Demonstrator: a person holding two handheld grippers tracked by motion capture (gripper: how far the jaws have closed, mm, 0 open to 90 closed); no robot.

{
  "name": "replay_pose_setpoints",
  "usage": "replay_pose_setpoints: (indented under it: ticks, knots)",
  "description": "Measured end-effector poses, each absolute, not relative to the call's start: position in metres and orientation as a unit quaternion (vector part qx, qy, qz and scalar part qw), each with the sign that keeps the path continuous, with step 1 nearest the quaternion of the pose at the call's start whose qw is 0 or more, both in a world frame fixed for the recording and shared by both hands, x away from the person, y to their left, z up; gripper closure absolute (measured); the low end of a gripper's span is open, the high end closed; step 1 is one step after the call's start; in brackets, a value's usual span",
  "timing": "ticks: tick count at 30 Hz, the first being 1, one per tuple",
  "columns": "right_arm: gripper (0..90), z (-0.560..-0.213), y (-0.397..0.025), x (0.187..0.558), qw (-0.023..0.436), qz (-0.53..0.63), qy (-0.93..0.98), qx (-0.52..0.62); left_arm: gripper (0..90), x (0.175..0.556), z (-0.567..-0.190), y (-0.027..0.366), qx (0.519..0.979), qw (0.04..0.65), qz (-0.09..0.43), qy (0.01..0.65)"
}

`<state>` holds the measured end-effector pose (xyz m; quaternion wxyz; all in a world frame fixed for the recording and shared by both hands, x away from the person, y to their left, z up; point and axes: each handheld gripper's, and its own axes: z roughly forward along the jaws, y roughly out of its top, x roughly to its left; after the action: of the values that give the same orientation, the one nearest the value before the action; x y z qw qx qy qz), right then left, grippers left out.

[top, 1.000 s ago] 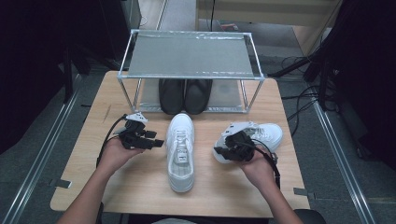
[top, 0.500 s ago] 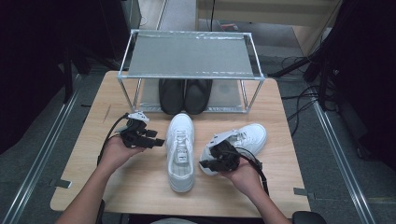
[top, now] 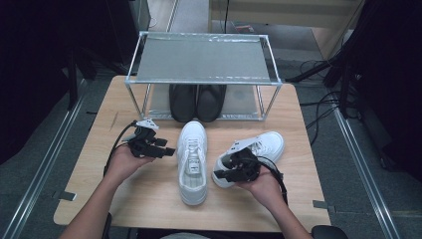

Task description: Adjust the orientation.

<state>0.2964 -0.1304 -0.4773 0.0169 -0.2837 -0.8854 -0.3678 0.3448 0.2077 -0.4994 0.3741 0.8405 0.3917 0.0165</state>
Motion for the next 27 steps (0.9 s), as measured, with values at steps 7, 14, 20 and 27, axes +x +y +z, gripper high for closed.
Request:
replay_pose_setpoints:
  ticks: [7, 14, 20, 27]
  knots:
    - [54.8, -0.465, -0.144, 0.297, 0.011, -0.390, -0.876, -0.284, 41.2, 0.345, -0.499, 0.207, 0.843, 0.371, 0.025, 0.389]
    - [49.2, -0.453, -0.159, 0.296, -0.007, -0.425, -0.860, -0.282, 40.9, 0.345, -0.500, 0.207, 0.841, 0.371, 0.021, 0.392]
    - [49.2, -0.449, -0.174, 0.298, -0.024, -0.436, -0.851, -0.294, 40.7, 0.345, -0.500, 0.206, 0.843, 0.369, 0.022, 0.391]
    - [48.7, -0.451, -0.190, 0.304, -0.039, -0.451, -0.837, -0.307, 40.5, 0.345, -0.500, 0.207, 0.842, 0.369, 0.020, 0.392]
